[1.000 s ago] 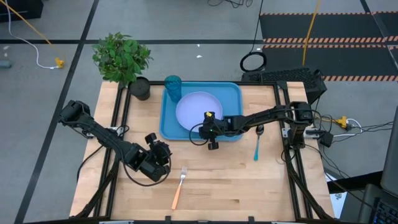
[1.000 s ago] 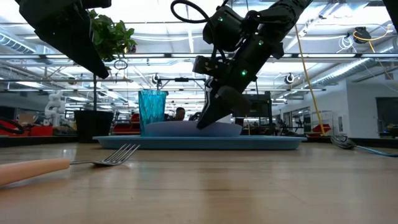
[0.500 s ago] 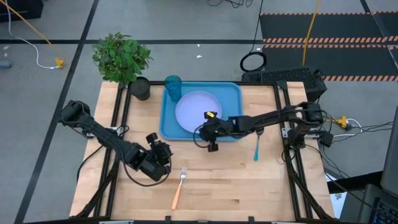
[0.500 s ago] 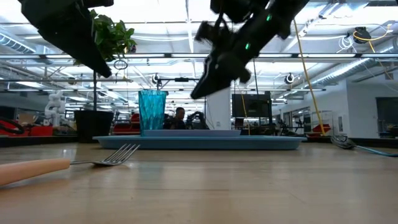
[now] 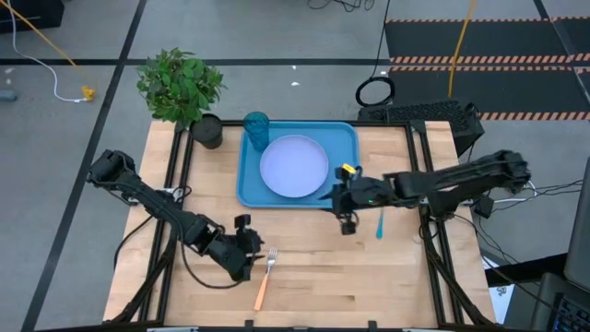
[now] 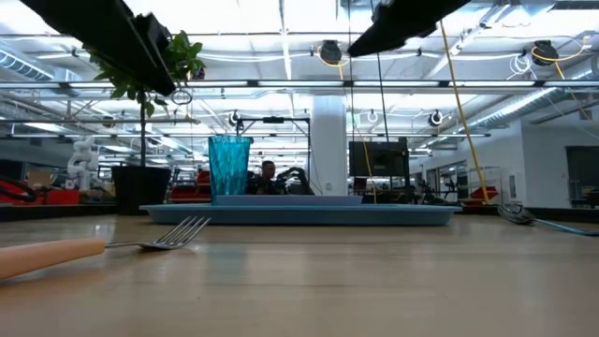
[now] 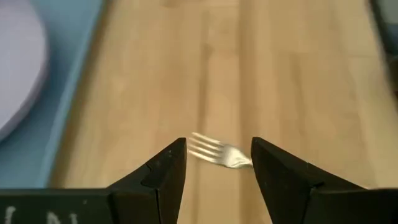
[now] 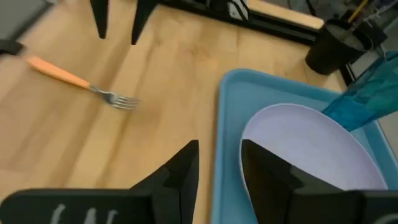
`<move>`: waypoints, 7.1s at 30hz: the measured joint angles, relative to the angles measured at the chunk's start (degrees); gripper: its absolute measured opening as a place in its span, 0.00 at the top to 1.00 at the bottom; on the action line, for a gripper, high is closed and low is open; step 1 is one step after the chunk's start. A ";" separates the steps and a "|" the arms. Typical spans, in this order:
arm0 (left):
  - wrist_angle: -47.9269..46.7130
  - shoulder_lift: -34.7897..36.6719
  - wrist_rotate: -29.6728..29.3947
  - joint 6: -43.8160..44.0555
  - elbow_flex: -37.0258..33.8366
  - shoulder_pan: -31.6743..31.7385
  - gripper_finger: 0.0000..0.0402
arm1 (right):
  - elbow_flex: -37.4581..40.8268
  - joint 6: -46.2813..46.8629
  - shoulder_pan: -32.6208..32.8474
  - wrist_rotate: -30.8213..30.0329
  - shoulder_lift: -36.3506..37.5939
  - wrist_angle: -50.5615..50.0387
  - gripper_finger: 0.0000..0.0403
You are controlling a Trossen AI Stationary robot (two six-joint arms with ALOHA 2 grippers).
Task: Pick and place plate/cup/fork/spoon on tray
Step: Put the orange fork on the blue serving tray to the right of the blue plate
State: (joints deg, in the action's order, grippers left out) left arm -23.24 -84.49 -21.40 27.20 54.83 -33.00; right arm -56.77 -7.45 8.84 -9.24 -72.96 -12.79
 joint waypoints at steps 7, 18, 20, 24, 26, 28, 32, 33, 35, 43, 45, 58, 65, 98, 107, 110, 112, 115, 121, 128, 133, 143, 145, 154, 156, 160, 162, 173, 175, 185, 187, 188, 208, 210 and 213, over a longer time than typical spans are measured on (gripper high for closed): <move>0.47 -8.30 8.15 -8.80 5.25 -1.59 0.54 | 5.71 2.50 1.86 -2.42 8.19 1.29 0.72; -12.39 -21.84 13.25 -40.65 20.40 -0.93 0.54 | 6.49 2.24 1.80 -2.92 9.77 0.77 0.72; -12.64 -23.22 14.73 -45.93 22.11 -0.65 0.54 | 6.49 2.21 1.80 -2.92 9.75 0.51 0.72; -14.50 -24.51 15.16 -56.68 22.45 -0.37 0.54 | 6.49 2.01 1.80 -2.92 9.72 0.50 0.72; -14.93 -24.55 15.19 -60.88 21.67 -0.26 0.54 | 6.49 1.71 1.80 -2.90 9.73 0.40 0.72; -14.56 -24.41 15.22 -64.13 20.95 0.04 0.54 | 6.49 1.71 1.80 -2.91 9.72 -0.07 0.72; -14.95 -24.44 15.21 -69.02 19.24 1.09 0.54 | 6.47 1.64 1.80 -2.91 9.74 0.05 0.72; -14.18 -24.44 15.19 -70.32 18.89 1.35 0.54 | 6.48 1.64 1.80 -2.90 9.74 0.04 0.72; -12.93 -24.37 15.35 -72.59 17.79 1.94 0.54 | 6.47 1.64 1.80 -2.92 9.74 0.06 0.72; -7.97 -24.41 18.01 -76.81 13.37 4.34 0.54 | 6.47 0.52 1.80 -2.90 9.74 0.05 0.72; -5.01 -24.43 20.24 -76.62 12.31 5.10 0.54 | 6.47 0.42 1.80 -2.90 9.74 0.04 0.72; -2.51 -24.21 25.60 -76.39 10.47 7.74 0.68 | 6.43 0.31 1.80 -2.90 9.74 0.06 0.72; -2.73 -24.30 26.68 -71.51 10.43 8.59 0.87 | 6.40 0.33 1.80 -2.90 9.74 0.06 0.72; -0.05 -22.64 10.68 -35.41 10.40 16.56 0.99 | 6.38 15.85 1.64 -9.03 -3.91 3.52 0.72; 0.72 -22.60 10.78 -33.58 10.40 16.45 0.99 | 6.38 17.83 1.82 3.92 -15.14 17.95 0.72; 0.69 -22.60 10.77 -32.60 10.40 16.44 0.99 | 6.38 19.54 2.56 4.98 -16.81 20.38 0.71; 0.74 -22.60 10.66 -32.09 10.40 16.42 0.99 | 6.38 20.24 3.32 4.95 -17.66 20.28 0.69; 0.87 -22.60 10.11 -31.94 10.40 16.42 0.99 | 6.38 21.34 4.54 4.98 -18.94 20.36 0.66; 1.30 -22.58 7.79 -31.36 10.40 16.44 1.00 | 6.38 23.77 7.10 4.97 -21.87 20.35 0.58; 4.60 -22.51 7.73 -31.61 10.43 16.42 1.00 | 6.38 24.57 8.11 3.12 -25.99 21.63 0.53; 4.78 -22.51 7.67 -32.52 10.43 16.42 1.00 | 6.38 24.86 8.16 3.06 -28.52 21.57 0.54; 6.26 -22.51 7.69 -33.77 10.43 16.42 0.99 | 6.48 22.45 8.02 0.72 -27.70 20.39 0.84; 7.16 -22.51 7.84 -33.78 10.43 16.34 0.98 | 6.54 21.43 7.98 0.01 -27.26 19.35 0.92; 7.62 -22.43 3.68 -31.63 13.42 16.57 0.93 | 6.54 19.34 7.83 -7.08 -20.83 10.06 0.90; 5.85 -21.50 1.81 -31.65 15.31 16.57 0.88 | 6.52 18.43 7.78 -10.04 -18.17 7.16 0.92; 4.84 -18.28 -5.03 -31.86 19.63 15.86 0.76 | 6.34 18.66 7.54 -18.20 -12.33 -1.14 0.93; 6.17 -16.16 -7.35 -33.42 21.52 15.85 0.71 | 6.34 20.00 7.64 -20.78 -9.65 -5.80 0.93; 16.67 -9.22 -2.32 -29.63 20.16 19.02 0.64 | 6.43 30.29 14.49 -41.95 3.90 -19.07 0.92; 24.29 -10.57 1.83 -28.98 19.13 19.92 0.64 | 6.43 30.10 16.61 -46.59 5.28 -18.36 0.92; 49.49 -19.44 10.92 -29.86 15.67 23.54 0.64 | 6.40 18.55 26.17 -69.59 6.72 -5.97 0.92; 56.75 -21.80 10.90 -28.77 15.69 24.34 0.64 | 6.38 13.80 27.17 -72.08 6.14 -1.83 0.92; 60.19 -22.91 11.02 -28.53 15.69 24.71 0.64 | 6.38 11.43 27.71 -72.79 5.82 -0.18 0.92; 83.93 -26.99 4.72 -29.87 15.74 25.33 0.36 | 6.40 2.17 29.15 -77.60 -0.93 8.75 0.91; 83.99 -26.99 4.66 -29.89 15.75 25.26 0.37 | 6.40 2.20 28.71 -77.66 -1.28 9.14 0.91; 84.20 -26.99 4.84 -29.73 15.76 25.10 0.42 | 6.40 2.24 28.36 -77.67 -1.41 9.23 0.91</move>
State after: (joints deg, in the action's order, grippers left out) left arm 60.96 -111.48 -16.56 -2.53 70.59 -7.90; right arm -50.37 -5.20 37.20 -86.91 -74.37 -3.56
